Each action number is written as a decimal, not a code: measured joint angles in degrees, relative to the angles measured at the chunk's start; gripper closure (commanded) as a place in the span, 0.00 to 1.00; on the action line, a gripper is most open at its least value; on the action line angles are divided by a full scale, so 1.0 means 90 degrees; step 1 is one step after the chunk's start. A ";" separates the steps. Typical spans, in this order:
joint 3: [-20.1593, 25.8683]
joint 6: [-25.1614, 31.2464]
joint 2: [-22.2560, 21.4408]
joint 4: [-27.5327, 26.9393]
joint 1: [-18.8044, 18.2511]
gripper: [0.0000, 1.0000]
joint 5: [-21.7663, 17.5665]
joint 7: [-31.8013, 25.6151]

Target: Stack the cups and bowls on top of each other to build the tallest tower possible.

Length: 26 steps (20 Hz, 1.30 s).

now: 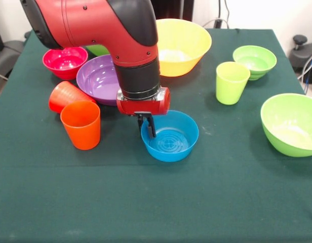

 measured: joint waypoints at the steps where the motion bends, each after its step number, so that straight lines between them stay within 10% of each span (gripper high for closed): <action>1: 0.0000 0.0000 -0.0003 0.0004 0.0002 1.00 -0.0003 0.0000; 26: -0.0163 -0.0033 -0.0745 0.0541 0.0181 1.00 -0.0008 0.0000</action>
